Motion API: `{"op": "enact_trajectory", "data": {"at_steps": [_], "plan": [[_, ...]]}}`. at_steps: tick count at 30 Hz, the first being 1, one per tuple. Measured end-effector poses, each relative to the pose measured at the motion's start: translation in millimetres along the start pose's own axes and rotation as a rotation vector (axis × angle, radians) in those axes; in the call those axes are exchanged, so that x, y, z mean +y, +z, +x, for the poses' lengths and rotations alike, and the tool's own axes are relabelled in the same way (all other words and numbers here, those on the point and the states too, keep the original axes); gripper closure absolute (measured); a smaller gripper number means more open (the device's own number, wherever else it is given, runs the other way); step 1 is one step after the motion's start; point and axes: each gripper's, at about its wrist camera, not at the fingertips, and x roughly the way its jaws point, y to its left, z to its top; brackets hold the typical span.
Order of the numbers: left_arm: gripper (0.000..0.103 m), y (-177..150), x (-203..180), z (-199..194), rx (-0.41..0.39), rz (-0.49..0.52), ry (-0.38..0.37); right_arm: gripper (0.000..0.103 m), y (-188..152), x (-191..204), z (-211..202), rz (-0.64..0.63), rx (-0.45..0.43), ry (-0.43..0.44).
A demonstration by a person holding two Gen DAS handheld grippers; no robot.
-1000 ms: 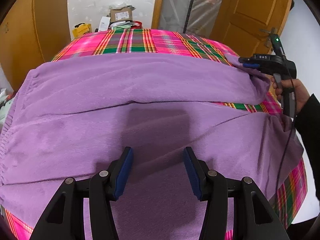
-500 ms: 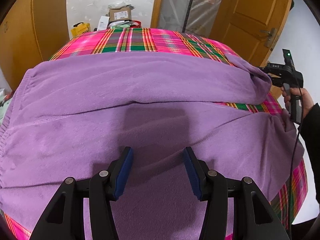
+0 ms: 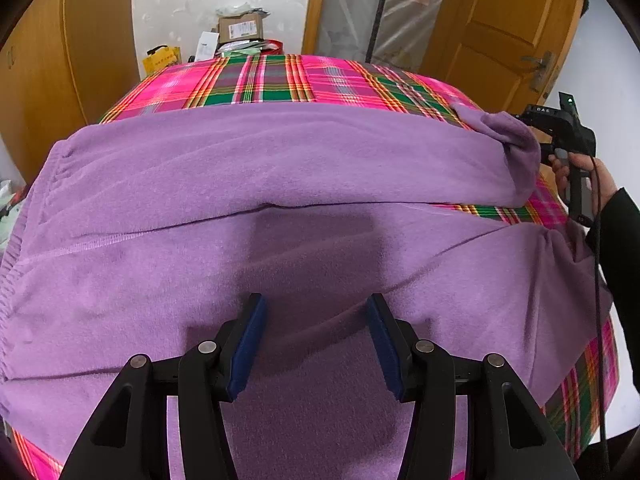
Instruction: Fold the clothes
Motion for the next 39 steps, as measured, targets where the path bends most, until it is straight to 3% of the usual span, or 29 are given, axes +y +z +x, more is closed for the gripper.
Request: {"op": "enact_trajectory", "data": {"at_steps": [2,7,11,18,22,23,24,25,31,35,39], "plan": [[0.048,0.2,0.3,0.1,0.0,-0.001,-0.001,0.063,0.0,-0.4,3.8,0.017,0.009,0.011],[0.048,0.3,0.4,0.4,-0.001,0.0,-0.002,0.063,2.6,-7.3,-13.5,0.086,-0.103,-0.057],[0.047,0.4,-0.2,1.0,-0.004,0.003,-0.001,0.063,3.9,-10.1,-22.6,0.117,-0.116,-0.046],[0.044,0.6,-1.2,1.9,-0.008,0.007,-0.002,0.063,-0.5,13.0,-5.4,0.051,-0.025,0.015],[0.044,0.1,-1.0,1.3,-0.008,0.007,-0.002,0.063,2.4,22.9,8.5,0.019,0.014,-0.009],[0.044,0.0,-1.2,1.2,-0.008,0.008,-0.002,0.071,2.4,24.6,10.6,0.005,0.019,-0.029],[0.044,-0.1,-1.1,1.1,-0.009,0.008,-0.001,0.089,2.0,25.6,10.2,-0.005,0.02,-0.045],[0.044,-0.2,-1.0,1.1,-0.009,0.008,-0.002,0.096,1.1,25.9,8.6,-0.012,0.017,-0.058],[0.044,-0.9,-0.3,0.8,-0.013,0.003,-0.009,0.097,-4.3,9.4,-40.6,0.02,-0.121,-0.099],[0.044,-1.5,-0.6,0.1,-0.016,0.0,-0.013,0.098,-6.6,-24.9,-99.6,0.105,-0.246,-0.172],[0.044,-1.8,0.2,-1.2,-0.018,-0.009,-0.021,0.099,-17.6,-56.5,-138.7,0.184,-0.28,-0.247]]}}
